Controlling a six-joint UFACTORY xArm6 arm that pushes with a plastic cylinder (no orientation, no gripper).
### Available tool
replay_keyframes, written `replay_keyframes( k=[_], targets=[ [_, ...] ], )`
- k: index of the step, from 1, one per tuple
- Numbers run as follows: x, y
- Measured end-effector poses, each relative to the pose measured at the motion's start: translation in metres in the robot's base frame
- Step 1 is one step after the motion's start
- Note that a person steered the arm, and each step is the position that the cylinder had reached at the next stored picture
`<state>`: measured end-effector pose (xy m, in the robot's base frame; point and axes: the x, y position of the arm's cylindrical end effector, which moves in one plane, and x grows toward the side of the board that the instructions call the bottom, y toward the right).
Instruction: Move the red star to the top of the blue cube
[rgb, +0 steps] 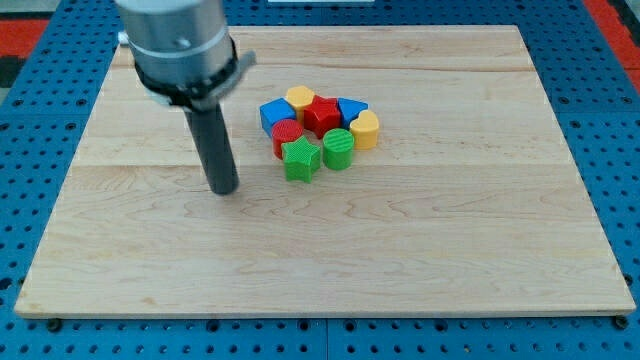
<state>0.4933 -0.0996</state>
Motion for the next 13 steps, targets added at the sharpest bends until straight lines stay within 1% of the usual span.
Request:
replay_keyframes(
  k=[1,2,3,5,6,7,8,9,10,11,12,13],
  targets=[
    [0.042,0.018],
    [0.04,0.066],
    [0.022,0.08],
    [-0.031,0.081],
    [-0.043,0.082],
    [-0.046,0.083],
    [-0.022,0.112],
    [-0.025,0.122],
    [-0.049,0.139],
    [-0.07,0.139],
    [-0.07,0.139],
    [-0.087,0.138]
  ],
)
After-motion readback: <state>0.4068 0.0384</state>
